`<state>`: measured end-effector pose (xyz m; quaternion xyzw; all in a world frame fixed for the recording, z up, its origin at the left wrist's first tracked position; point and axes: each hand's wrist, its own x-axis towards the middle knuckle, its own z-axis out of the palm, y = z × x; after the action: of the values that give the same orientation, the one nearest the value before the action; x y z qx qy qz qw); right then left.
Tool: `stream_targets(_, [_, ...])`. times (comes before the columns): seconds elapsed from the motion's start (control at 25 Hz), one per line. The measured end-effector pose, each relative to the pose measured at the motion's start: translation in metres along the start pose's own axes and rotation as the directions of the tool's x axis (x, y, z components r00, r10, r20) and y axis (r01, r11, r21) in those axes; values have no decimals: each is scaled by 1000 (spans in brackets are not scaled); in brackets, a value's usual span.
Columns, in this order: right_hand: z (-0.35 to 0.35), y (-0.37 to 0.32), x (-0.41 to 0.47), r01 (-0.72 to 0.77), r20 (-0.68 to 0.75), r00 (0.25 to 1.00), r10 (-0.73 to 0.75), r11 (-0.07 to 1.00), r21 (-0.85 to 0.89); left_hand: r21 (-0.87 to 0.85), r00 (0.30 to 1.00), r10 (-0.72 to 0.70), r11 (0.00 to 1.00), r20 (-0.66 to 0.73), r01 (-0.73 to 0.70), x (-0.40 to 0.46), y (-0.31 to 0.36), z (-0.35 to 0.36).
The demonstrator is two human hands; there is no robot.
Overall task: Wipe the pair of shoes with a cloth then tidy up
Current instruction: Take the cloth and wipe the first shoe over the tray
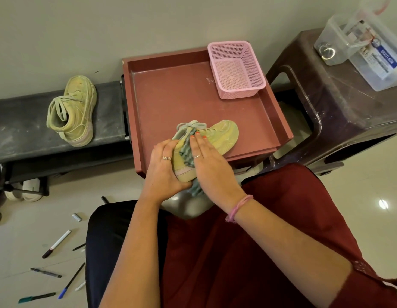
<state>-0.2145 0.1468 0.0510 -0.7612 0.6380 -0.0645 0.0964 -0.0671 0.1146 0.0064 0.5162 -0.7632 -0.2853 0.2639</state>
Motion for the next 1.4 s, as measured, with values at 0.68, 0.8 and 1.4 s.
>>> stream_targets(0.68, [-1,40,16,-201,28,979,202,938,281,56,989,148,988,-13,-147,0,3,5])
stream_targets(0.8, [-8,10,15,-161,-10,984,180,900,405,38,992,126,991,-12,-125,1,1,5])
stream_targets(1.4, [22,11,-30,72,27,997,-72,997,0,-56,999,-43,997,15,44,-2,-1,-1])
